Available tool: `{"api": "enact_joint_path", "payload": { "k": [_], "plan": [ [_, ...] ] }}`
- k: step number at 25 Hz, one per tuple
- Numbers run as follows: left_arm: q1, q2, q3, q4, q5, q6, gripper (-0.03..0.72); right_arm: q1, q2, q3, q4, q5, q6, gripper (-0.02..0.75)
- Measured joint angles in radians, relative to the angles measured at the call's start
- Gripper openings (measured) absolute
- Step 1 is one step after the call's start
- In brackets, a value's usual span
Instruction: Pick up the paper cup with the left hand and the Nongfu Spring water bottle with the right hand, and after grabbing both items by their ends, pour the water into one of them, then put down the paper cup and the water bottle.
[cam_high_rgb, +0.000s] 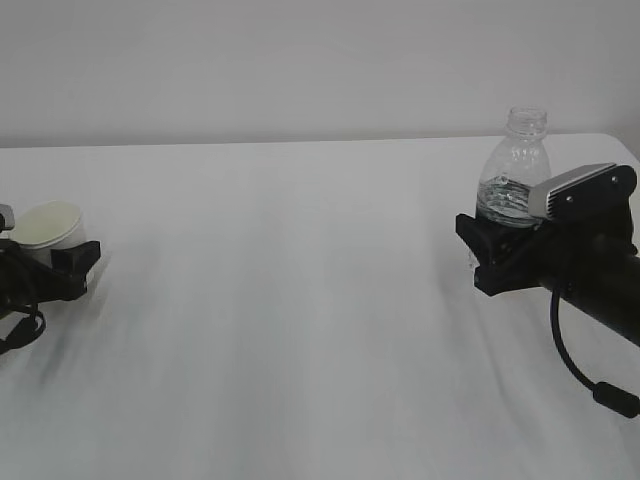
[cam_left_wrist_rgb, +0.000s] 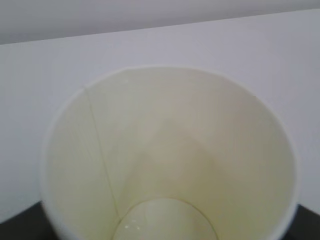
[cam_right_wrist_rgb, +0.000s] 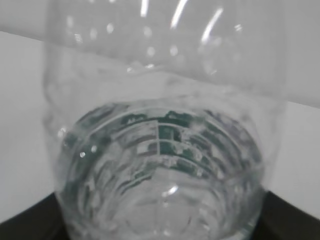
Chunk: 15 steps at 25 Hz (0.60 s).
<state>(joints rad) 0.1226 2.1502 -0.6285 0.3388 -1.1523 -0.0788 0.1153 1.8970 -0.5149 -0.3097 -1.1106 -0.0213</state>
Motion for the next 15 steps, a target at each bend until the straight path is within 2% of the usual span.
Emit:
{"api": "enact_joint_path", "payload": {
  "k": [15],
  "plan": [
    [0.0, -0.086, 0.119, 0.171, 0.0, -0.067, 0.513, 0.0, 0.0, 0.002, -0.007, 0.0, 0.0, 0.475]
  ]
}}
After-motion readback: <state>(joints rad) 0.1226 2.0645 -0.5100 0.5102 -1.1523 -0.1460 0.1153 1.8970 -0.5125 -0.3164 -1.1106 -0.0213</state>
